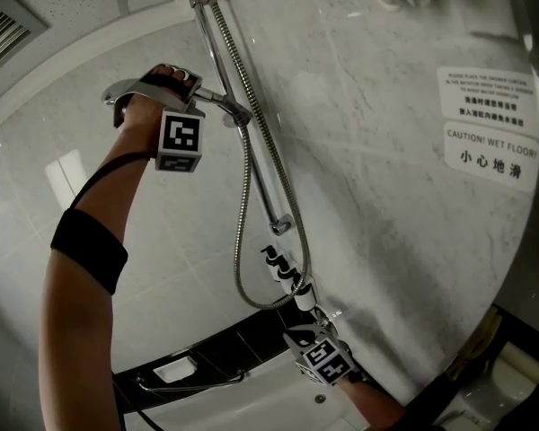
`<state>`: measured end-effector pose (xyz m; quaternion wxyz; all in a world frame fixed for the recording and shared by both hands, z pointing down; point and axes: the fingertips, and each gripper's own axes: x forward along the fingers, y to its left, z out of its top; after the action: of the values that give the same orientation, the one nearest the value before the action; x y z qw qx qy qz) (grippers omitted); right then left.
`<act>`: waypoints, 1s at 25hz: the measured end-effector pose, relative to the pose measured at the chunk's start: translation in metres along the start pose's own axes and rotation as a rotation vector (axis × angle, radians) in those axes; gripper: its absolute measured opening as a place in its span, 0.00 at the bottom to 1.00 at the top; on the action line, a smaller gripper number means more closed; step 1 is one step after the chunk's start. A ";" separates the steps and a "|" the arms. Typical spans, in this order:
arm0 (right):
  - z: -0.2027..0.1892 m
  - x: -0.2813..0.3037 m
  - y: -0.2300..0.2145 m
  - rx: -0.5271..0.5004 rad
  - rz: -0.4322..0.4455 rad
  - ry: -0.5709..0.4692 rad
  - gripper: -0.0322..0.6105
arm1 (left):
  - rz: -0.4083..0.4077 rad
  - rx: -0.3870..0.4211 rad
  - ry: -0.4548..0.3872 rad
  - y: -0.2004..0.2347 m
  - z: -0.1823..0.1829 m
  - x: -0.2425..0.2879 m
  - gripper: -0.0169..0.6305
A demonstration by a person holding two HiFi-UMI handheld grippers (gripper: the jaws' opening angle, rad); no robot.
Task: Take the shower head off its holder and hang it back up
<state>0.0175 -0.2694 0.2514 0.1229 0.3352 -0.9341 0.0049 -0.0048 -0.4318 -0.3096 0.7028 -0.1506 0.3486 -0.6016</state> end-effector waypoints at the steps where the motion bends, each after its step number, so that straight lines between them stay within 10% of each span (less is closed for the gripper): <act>1: 0.000 -0.001 0.001 0.003 0.003 0.001 0.08 | 0.011 0.003 0.006 0.000 -0.003 0.000 0.22; 11: 0.009 0.004 0.018 -0.006 0.035 0.000 0.08 | 0.014 -0.033 0.060 -0.010 -0.052 -0.017 0.22; 25: 0.005 0.012 0.036 -0.008 0.047 0.005 0.08 | -0.113 -0.322 0.087 -0.077 -0.105 -0.080 0.22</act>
<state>-0.0152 -0.2493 0.2521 0.1265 0.3127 -0.9414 0.0048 -0.1350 -0.3516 -0.3114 0.6189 -0.2543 0.4614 -0.5825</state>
